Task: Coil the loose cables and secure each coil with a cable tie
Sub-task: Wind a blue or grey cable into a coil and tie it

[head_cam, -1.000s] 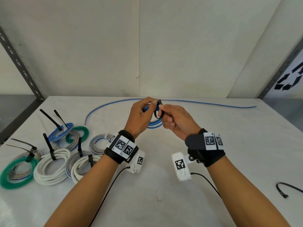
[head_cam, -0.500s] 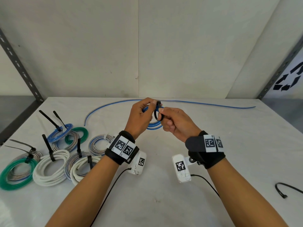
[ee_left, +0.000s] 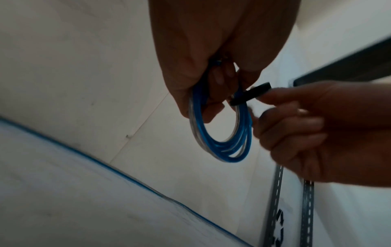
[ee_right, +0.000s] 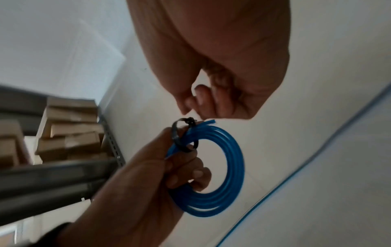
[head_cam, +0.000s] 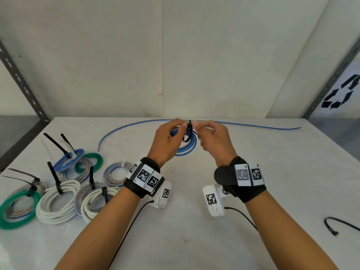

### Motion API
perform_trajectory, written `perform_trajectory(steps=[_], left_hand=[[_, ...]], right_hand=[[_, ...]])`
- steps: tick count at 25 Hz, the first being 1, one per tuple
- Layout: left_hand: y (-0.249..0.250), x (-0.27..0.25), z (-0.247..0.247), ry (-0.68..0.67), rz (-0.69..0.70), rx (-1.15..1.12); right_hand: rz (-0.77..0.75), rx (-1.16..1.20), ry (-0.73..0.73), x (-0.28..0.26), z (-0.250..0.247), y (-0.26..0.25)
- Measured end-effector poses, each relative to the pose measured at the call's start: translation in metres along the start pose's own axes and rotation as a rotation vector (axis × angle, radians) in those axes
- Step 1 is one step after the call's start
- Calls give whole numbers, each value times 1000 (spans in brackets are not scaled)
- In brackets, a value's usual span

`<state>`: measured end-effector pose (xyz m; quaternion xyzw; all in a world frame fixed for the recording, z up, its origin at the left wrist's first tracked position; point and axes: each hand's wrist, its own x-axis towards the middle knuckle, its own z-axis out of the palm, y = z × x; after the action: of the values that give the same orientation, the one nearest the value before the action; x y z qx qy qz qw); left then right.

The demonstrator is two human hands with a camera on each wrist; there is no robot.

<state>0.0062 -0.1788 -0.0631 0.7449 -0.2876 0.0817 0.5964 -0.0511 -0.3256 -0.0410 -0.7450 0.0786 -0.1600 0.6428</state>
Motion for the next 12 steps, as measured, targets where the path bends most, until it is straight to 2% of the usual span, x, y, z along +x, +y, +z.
perform_trajectory(steps=[1,3,8,12], left_hand=[[0,0,0,-4,-21,-23],[1,-1,1,-26,-56,-77],[0,-3,7,-65,-119,-173],[9,-8,9,-126,-151,-213]], right_hand=[[-48,-49,68,3,0,1],[-85,-39,53,7,0,-1],[30,0,16,17,-2,-3],[114,40,201,38,-14,-1]])
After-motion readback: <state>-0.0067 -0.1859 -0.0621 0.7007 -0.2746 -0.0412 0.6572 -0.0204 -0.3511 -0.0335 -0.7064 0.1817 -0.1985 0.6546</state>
